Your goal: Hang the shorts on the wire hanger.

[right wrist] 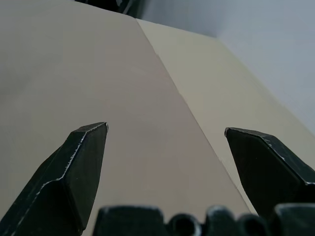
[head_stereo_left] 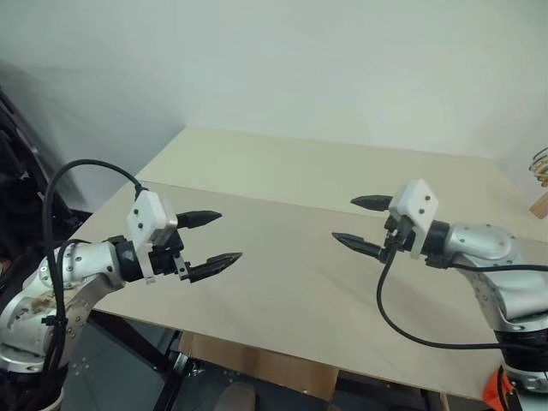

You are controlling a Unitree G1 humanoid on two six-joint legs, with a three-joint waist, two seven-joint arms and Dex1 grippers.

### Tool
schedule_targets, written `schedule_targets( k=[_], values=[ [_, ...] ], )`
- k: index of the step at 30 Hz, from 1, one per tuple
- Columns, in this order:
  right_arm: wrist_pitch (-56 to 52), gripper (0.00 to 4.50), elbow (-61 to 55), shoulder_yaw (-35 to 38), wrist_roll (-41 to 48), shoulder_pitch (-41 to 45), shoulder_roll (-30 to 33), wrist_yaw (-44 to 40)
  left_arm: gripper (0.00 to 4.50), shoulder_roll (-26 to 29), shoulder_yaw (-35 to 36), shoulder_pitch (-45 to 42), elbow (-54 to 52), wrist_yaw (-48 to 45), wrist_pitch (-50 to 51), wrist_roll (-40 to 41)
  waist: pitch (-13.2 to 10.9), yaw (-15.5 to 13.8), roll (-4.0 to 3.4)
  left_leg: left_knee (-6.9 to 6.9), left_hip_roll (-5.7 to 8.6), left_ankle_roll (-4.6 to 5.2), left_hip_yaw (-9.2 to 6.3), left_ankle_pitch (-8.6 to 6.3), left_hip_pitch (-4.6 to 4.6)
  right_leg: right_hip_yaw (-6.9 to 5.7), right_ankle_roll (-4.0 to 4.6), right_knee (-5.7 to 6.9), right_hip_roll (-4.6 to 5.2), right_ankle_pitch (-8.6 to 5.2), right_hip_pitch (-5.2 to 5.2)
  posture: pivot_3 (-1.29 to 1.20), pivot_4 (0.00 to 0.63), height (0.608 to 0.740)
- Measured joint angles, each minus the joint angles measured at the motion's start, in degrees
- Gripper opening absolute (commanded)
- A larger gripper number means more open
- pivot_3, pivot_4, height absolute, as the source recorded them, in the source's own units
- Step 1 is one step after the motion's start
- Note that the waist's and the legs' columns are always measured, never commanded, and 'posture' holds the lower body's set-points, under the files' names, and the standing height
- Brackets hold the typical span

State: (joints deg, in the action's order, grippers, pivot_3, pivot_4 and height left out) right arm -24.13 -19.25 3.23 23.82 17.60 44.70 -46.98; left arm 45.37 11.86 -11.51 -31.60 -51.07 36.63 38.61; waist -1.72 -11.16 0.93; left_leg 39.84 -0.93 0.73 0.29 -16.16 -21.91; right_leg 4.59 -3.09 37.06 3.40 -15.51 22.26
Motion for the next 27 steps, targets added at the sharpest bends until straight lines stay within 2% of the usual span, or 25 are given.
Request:
schedule_targets(
  k=[15,20,27],
  values=[
    [-6.8,4.45,-10.6,9.3,0.9,-9.0,0.6,5.9,4.5,-0.6,-9.2,-10.5,10.2,-4.2,-0.6,-1.6,0.0,7.5,0.0,-0.02,-0.02,-0.02,-0.15,0.01,0.0,-0.09,0.06,0.02,-0.04,-0.04,-0.04,0.07,0.0,0.74],
    [-7.9,4.45,-12.0,10.2,1.5,-10.0,0.6,6.4,4.5,-1.3,-10.6,-11.9,11.8,-5.3,-1.4,-2.6,0.0,9.1,0.0,-0.03,-0.02,-0.02,-0.15,0.01,0.01,-0.08,0.05,0.01,-0.03,-0.04,-0.05,0.05,0.0,0.74],
    [-8.5,4.45,-12.7,10.9,1.8,-10.1,0.6,6.5,4.5,-1.6,-10.7,-12.2,12.3,-6.1,-1.5,-2.8,0.0,9.9,0.0,-0.03,-0.03,-0.02,-0.15,0.01,0.01,-0.07,0.05,0.01,-0.03,-0.04,-0.05,0.06,0.0,0.74]
  ],
)
